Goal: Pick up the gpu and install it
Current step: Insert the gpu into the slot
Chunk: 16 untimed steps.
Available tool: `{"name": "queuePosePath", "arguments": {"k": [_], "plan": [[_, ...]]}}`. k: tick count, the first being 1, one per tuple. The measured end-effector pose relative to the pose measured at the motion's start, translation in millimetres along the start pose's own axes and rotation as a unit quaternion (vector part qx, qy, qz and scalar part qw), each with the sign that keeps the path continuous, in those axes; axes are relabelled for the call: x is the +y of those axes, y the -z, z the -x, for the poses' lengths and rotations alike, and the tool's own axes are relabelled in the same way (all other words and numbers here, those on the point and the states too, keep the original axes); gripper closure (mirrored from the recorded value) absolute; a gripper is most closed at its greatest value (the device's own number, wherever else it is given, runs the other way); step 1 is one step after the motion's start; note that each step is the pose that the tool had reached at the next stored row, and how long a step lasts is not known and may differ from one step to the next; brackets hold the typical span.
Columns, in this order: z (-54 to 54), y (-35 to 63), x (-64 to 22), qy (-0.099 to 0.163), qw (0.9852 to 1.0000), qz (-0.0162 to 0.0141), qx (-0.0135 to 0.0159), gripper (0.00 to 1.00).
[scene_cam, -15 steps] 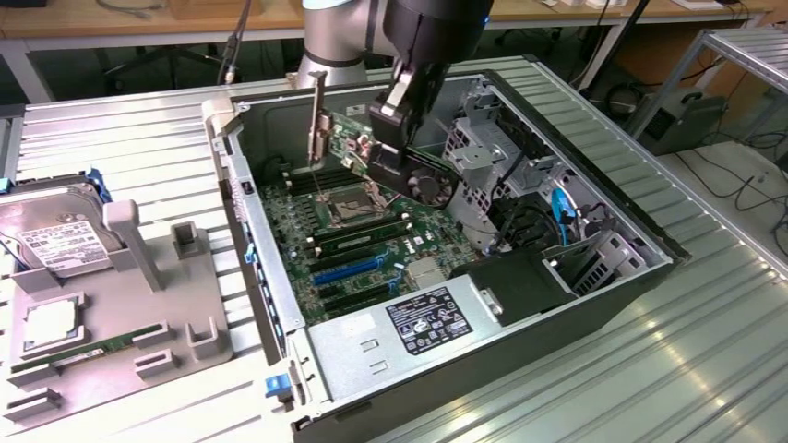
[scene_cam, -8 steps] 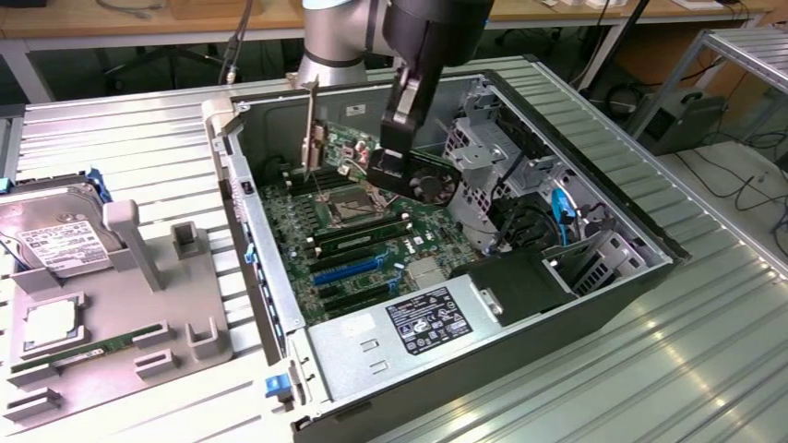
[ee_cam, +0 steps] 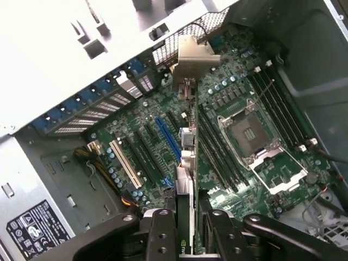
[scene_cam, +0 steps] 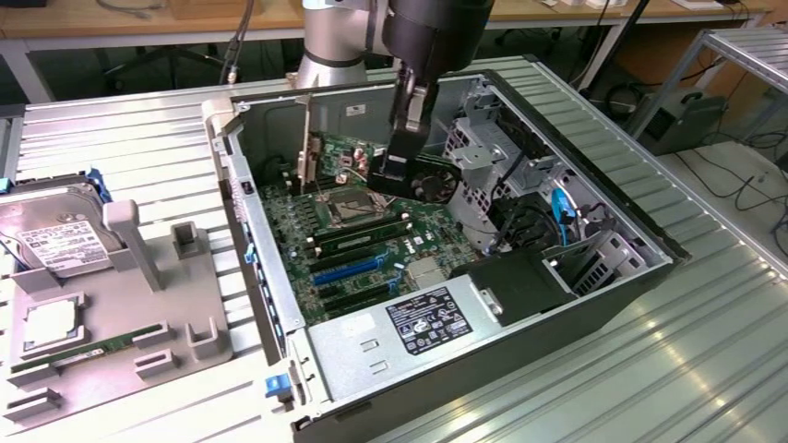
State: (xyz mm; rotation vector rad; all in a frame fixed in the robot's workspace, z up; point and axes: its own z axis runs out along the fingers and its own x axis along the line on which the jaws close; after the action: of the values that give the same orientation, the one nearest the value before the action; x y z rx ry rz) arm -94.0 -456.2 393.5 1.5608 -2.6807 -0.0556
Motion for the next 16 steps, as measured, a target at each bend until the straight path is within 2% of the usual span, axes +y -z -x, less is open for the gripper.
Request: {"name": "queuePosePath", "arguments": {"k": [5,9,12,14,16], "plan": [[0.0,-1.9,-0.1,0.048,0.9988,0.001,-0.0007,0.74],[0.0,-3.0,-0.1,0.082,0.9966,0.0033,-0.0045,0.74],[0.1,-3.5,-0.2,0.107,0.9943,0.0052,-0.0075,0.74],[0.1,-4.0,-0.2,0.126,0.9919,0.0065,-0.0094,0.74],[0.1,-4.7,-0.2,0.147,0.989,0.007,-0.0096,0.74]]}}
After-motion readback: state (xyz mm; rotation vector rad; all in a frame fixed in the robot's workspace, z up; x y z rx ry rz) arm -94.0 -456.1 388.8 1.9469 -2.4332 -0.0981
